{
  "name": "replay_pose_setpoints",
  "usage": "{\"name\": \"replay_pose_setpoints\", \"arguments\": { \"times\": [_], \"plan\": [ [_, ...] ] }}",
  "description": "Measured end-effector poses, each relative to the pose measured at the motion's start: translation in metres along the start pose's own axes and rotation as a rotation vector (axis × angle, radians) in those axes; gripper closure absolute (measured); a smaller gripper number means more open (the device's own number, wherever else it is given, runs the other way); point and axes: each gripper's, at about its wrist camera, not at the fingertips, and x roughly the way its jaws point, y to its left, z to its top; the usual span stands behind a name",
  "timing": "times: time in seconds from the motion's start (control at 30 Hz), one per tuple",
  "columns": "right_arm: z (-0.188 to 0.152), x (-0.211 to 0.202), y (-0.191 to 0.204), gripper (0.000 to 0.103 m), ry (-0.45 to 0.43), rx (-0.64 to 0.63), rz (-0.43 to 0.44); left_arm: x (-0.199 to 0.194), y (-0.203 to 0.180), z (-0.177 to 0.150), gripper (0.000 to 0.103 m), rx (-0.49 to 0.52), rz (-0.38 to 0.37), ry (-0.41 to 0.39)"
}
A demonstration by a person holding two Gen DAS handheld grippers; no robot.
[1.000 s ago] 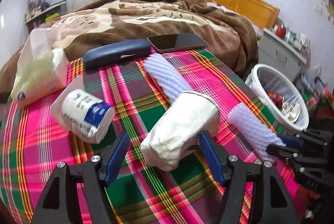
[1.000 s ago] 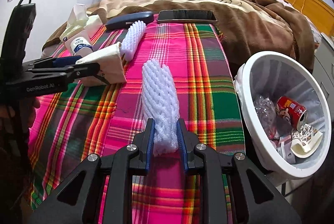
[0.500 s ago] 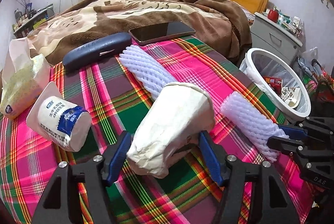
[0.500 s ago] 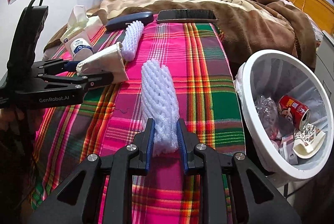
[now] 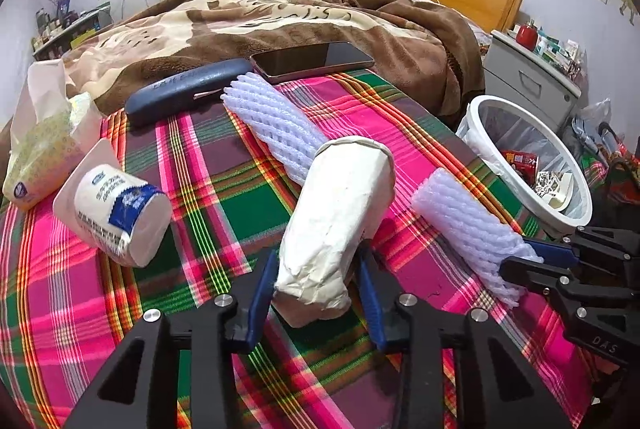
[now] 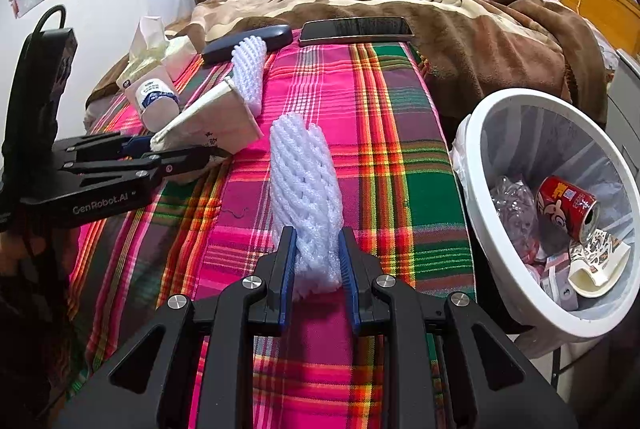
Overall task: Collect trash
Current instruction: 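Close the left tool on the paper-wrapped bundle while the right tool holds the foam sleeve, then carry the foam sleeve and paper bundle over the wastebasket with both tools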
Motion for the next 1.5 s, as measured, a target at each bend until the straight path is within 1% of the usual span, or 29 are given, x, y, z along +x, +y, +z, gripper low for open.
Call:
{"name": "replay_pose_setpoints", "arguments": {
  "times": [0.43,0.67,0.77,1.1,1.3,1.5],
  "plan": [
    [-0.003,-0.007,0.000,0.082,-0.037,0.014,0.006,-0.019,-0.014,-0.020,0.065,-0.035,0.012,-0.019],
    [-0.006,-0.013,-0.002,0.082,-0.055,0.025,0.010,-0.033,-0.016,-0.029,0.066,-0.072,0.019,-0.043],
    [-0.006,-0.017,-0.002,0.082,-0.067,0.028,0.016,-0.040,-0.020,-0.031,0.066,-0.070,0.018,-0.054],
    [-0.009,-0.036,-0.011,0.082,-0.122,0.052,0.016,-0.059,-0.044,-0.029,0.066,-0.064,0.005,-0.084],
    [-0.009,-0.053,-0.028,0.082,-0.164,0.083,-0.007,-0.071,-0.061,-0.021,0.066,-0.063,0.005,-0.121],
    [-0.013,-0.067,-0.050,0.082,-0.195,0.123,-0.041,-0.075,-0.084,-0.009,0.066,-0.045,-0.013,-0.148]
  ]
}}
